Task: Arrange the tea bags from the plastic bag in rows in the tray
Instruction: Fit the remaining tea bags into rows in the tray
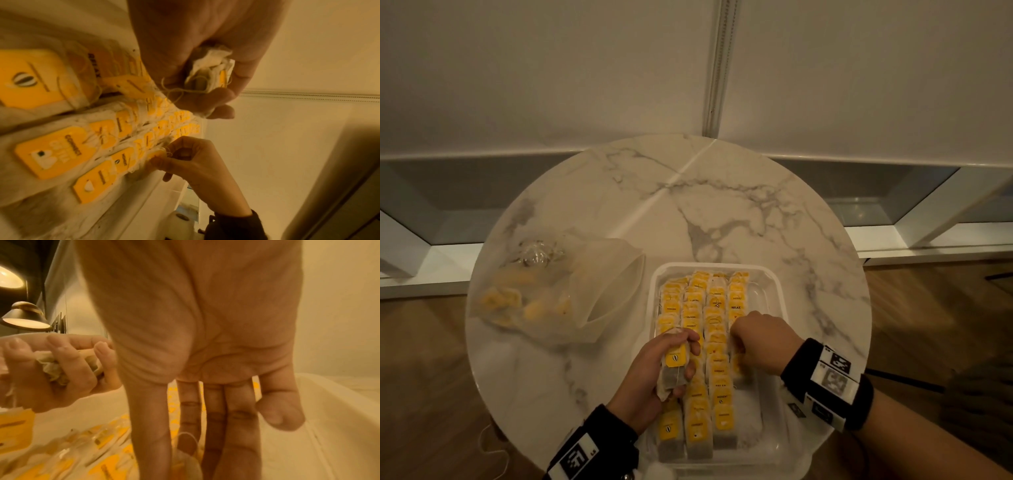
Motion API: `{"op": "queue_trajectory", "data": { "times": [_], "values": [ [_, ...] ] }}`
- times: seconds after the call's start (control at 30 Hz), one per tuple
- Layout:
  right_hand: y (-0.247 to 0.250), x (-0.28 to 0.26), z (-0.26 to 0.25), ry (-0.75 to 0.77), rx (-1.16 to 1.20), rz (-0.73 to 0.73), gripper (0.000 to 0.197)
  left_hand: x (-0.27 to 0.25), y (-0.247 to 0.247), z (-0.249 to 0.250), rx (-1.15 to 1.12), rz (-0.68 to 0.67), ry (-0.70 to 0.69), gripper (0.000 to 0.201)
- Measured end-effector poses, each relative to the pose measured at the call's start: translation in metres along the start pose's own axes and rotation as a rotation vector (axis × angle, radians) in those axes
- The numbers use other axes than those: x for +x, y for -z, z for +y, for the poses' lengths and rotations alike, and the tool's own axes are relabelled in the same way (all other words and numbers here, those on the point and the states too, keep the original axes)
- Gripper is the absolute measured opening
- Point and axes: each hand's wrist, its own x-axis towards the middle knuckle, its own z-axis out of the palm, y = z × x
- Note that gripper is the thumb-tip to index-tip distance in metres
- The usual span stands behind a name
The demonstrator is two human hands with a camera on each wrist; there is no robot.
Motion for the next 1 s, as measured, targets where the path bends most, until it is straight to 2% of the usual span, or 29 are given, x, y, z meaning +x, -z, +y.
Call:
{"op": "queue_trajectory", "data": {
  "times": [0.17,0.33,0.5,0.6,0.77,1.0],
  "values": [
    [-0.001,0.000,-0.001,-0.041,-0.049,0.002,0.020,0.001,0.000,-0.001,-0.008,-0.005,0.011,0.025],
    [0.012,-0.008,-0.004,-0.014,0.060,0.115,0.022,0.001,0.000,-0.002,-0.022,-0.008,0.025,0.024],
    [0.031,-0.022,-0.019,0.201,0.379,0.322,0.020,0.002,-0.002,-0.002,-0.034,0.012,0.039,0.032],
    [0.034,-0.030,-0.035,0.323,0.506,0.380,0.019,0.002,-0.003,-0.003,-0.065,0.031,0.050,0.039],
    [0.028,-0.027,-0.048,0.301,0.468,0.316,0.033,-0.001,-0.007,-0.002,-0.042,-0.007,0.031,0.050],
    [0.031,-0.025,-0.048,0.316,0.505,0.322,0.009,-0.002,-0.008,-0.001,0.021,-0.014,0.051,0.048]
  ]
}}
